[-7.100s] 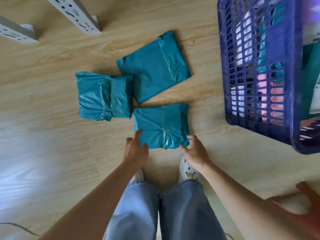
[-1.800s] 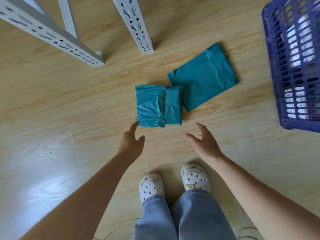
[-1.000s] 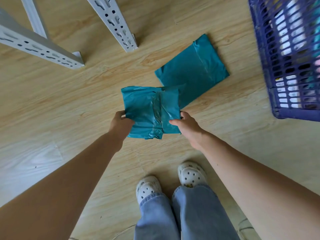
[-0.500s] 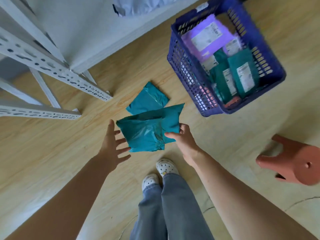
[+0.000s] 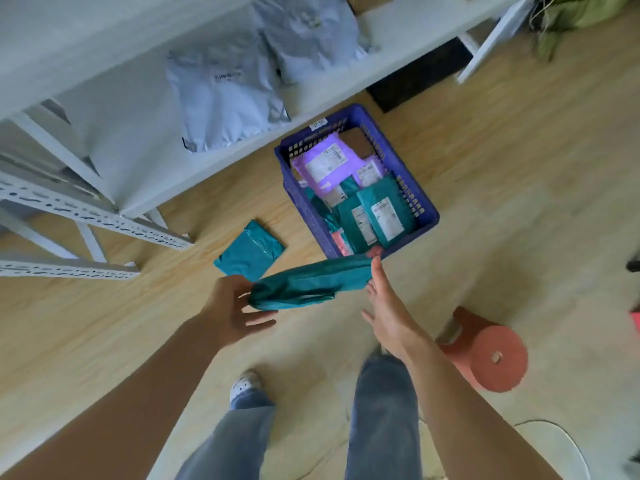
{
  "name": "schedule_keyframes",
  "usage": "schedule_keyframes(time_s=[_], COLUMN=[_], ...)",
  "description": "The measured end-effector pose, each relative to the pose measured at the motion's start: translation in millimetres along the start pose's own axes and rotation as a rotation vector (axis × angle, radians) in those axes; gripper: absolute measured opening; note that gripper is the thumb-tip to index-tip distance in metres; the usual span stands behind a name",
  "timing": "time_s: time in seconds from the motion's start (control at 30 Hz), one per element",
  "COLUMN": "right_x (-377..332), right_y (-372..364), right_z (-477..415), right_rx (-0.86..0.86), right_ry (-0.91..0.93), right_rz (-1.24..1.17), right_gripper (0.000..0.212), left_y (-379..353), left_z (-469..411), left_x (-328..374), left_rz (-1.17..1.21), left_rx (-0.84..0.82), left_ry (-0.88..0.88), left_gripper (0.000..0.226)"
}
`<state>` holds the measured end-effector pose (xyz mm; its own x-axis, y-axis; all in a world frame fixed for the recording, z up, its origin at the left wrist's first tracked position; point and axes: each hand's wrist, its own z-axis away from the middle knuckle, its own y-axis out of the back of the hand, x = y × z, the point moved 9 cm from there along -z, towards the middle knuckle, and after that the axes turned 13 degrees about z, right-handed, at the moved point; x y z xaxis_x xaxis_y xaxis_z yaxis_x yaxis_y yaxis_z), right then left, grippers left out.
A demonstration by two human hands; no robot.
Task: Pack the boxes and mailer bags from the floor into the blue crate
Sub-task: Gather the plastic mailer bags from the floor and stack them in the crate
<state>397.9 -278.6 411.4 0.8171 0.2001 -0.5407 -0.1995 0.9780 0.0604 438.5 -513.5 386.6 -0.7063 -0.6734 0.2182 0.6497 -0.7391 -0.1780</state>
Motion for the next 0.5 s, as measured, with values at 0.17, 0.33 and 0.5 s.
schedule_keyframes(time_s=[0.17, 0.33, 0.5], right_x=[-9.4, -14.1, -32.9], right_y=[85.0, 150.4, 200.8], right_z=[-17.8, -24.1, -36.3], right_rx=[-0.141, -0.172, -0.122], right_ry=[-0.041, -0.104, -0.089], right_rz=[0.069, 0.146, 0.219], right_gripper=[0.083, 0.039, 0.035], left_y=[-76.9, -138.7, -179.3], left_z=[-5.2, 19.4, 25.3], left_x=[-33.5, -59.2, -78.6], left_rz=[0.068, 0.117, 0.041], left_rx=[0.058, 0.109, 0.084], left_ry=[-0.116, -0.262, -0.196], left_gripper=[0.034, 0.037, 0.042])
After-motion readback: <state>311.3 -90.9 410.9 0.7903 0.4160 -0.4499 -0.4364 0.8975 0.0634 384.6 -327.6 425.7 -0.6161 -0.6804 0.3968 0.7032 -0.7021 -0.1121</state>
